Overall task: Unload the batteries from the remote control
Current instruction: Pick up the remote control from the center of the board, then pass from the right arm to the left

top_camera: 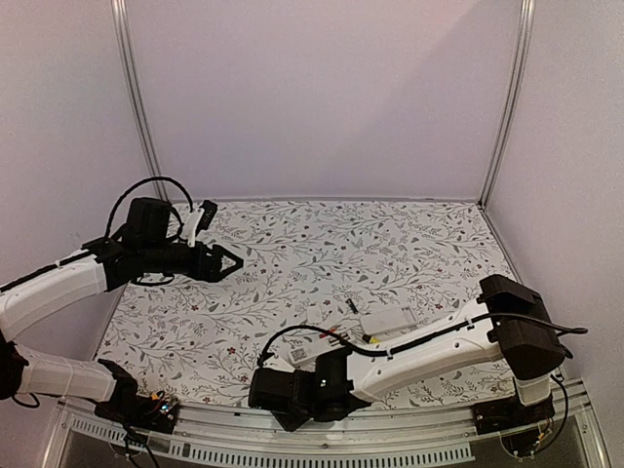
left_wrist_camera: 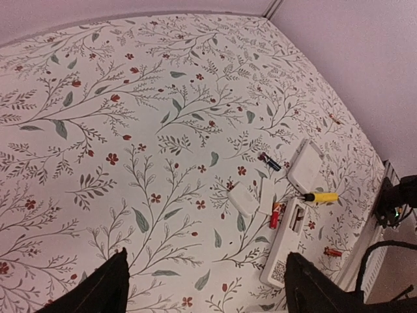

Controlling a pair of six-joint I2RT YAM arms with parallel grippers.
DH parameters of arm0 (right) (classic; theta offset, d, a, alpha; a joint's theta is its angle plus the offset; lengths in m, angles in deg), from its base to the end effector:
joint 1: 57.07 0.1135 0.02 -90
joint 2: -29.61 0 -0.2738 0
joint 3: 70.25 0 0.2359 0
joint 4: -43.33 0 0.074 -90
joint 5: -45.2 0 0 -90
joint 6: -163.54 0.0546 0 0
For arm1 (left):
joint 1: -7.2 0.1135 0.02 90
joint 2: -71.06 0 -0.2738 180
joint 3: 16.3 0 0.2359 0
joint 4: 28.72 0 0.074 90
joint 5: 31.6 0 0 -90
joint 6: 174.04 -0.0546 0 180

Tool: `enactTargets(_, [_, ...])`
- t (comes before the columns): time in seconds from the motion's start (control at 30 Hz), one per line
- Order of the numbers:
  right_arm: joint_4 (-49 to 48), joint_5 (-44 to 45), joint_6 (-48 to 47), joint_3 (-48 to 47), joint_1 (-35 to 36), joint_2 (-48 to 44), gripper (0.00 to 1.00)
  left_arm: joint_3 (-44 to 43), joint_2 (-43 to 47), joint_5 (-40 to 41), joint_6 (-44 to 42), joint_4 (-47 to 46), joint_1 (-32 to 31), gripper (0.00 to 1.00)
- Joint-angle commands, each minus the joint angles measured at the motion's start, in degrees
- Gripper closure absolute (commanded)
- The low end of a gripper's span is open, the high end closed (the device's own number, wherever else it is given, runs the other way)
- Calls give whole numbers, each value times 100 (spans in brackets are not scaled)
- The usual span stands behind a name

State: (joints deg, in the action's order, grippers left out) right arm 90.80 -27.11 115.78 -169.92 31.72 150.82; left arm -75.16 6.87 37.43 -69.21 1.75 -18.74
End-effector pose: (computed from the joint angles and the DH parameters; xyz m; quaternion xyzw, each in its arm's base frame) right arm 0.0256 0.4260 0.1434 -0.3582 0.9036 0.1011 0.2122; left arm 0.2046 -0.1213 0.2650 0.1672 0.8632 -0.3079 0.3635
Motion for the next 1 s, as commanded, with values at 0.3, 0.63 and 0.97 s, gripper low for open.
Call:
enactTargets(0.3, [-3110,-2147,-523,2389,-1453,-2428,56,219,751,-1051,462,-770,1,20])
enactTargets(0.63, [-4322,-4075,-1072,2774,-2785,-2875,56,694,1515,-823,2272,-1377,-693,19])
enactTargets(0.97, [-5362,-4916,-698,3334,-2938,-3380,56,1070,1261,-1387,3367,-2805,-1349,17])
